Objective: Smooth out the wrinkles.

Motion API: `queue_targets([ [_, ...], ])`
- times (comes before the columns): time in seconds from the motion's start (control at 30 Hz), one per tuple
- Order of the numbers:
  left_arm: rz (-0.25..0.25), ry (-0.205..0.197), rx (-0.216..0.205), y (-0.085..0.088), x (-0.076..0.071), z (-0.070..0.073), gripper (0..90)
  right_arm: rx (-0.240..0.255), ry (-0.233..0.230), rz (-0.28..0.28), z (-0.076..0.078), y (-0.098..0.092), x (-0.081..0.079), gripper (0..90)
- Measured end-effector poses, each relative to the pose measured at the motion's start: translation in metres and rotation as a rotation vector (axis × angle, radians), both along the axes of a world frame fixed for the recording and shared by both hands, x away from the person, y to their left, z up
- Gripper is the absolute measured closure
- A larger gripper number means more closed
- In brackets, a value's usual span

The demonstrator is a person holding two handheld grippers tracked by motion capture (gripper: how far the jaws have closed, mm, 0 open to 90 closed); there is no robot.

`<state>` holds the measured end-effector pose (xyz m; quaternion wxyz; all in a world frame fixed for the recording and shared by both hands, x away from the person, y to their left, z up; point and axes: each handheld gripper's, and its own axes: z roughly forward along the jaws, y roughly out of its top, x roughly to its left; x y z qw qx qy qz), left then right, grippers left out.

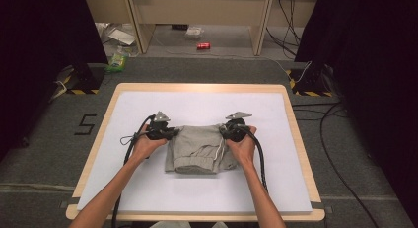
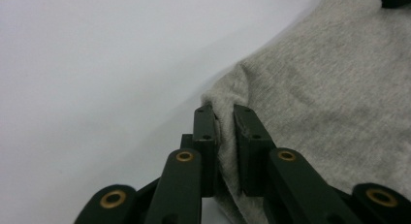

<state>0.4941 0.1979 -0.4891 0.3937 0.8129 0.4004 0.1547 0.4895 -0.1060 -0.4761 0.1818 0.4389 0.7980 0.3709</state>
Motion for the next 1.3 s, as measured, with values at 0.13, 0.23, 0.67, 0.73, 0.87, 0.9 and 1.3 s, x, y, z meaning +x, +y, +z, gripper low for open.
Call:
queue_targets([
  [0.13,0.020,0.006,-0.005,0.001,0.013,0.001,79.5,-0.009,0.006,-0.024,0.000,0.003,0.014,72.4],
  [0.23,0.030,-0.005,0.011,0.000,0.022,0.002,79.5,-0.022,0.009,-0.036,0.000,0.006,0.023,72.3],
  [0.67,0.072,0.027,-0.005,0.008,0.036,-0.002,71.0,-0.001,0.024,-0.124,-0.002,0.000,0.040,58.0],
  [0.73,0.077,0.025,-0.008,0.010,0.035,-0.003,69.3,0.004,0.020,-0.146,0.000,-0.003,0.040,56.0],
  [0.87,0.107,0.026,-0.020,0.015,0.033,-0.003,60.3,0.013,0.009,-0.173,0.002,-0.004,0.038,52.8],
  [0.9,0.110,0.029,-0.020,0.017,0.032,-0.003,58.8,0.017,0.003,-0.177,0.003,-0.005,0.037,52.0],
  [1.3,0.096,-0.004,-0.016,0.026,0.021,0.009,45.0,0.044,-0.038,-0.189,0.010,0.002,0.038,45.2],
])
